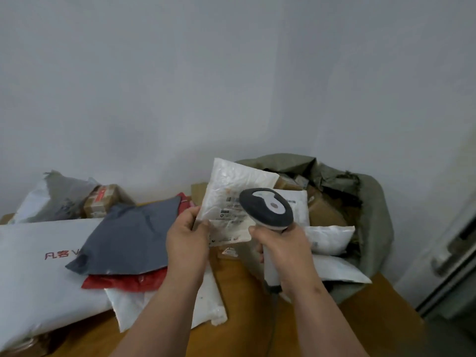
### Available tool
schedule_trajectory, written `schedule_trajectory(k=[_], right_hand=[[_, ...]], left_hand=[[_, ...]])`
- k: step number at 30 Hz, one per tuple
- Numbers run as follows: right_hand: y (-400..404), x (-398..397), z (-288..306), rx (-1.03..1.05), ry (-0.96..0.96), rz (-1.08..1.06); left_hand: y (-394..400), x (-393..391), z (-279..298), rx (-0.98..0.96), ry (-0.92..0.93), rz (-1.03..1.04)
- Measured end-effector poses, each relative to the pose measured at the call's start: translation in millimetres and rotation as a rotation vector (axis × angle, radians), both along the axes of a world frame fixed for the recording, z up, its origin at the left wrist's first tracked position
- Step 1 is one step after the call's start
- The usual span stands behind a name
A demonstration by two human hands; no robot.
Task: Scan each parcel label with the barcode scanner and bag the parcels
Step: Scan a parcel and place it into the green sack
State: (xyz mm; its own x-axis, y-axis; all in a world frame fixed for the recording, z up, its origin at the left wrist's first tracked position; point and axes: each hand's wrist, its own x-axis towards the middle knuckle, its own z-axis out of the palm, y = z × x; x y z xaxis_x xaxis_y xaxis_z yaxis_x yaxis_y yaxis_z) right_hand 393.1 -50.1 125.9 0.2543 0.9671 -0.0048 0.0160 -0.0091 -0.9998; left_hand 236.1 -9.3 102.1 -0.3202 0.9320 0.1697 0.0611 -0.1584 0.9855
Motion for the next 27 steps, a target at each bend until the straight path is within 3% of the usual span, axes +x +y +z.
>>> schedule_trajectory(k=[3,9,16,18,23,25,27], right_hand=[[8.1,42.2,1.5,-0.004,0.031,-0.134],[31.4,138.2,4.7,0.000,0.062,-0.250],[57.7,202.4,-12.6,-0.046,0.064,-0.181],[64.1,213.0,-18.2,-0.075,0.073,-0.158],[78.8,226.1,-28.7,-0.123,0.060,-0.082],[83.8,227.0,-31.1,-0.130,0.061,-0.064],[86.8,224.6,-32.4,-0.136,0.061,-0.046]], left_hand=[[11.7,42.9,3.6,0.021,0.099,-0.117],[57.5,133.4,14.5,0.052,0.209,-0.161],[109.6,207.7,-1.1,0.093,0.660,-0.155],[121.7,217.6,-13.7,0.016,0.858,-0.212],[128.2,226.6,-45.9,-0.409,1.260,-0.418],[125.5,223.3,-50.4,-0.403,1.317,-0.368],[119.0,220.1,-47.0,-0.377,1.231,-0.231]])
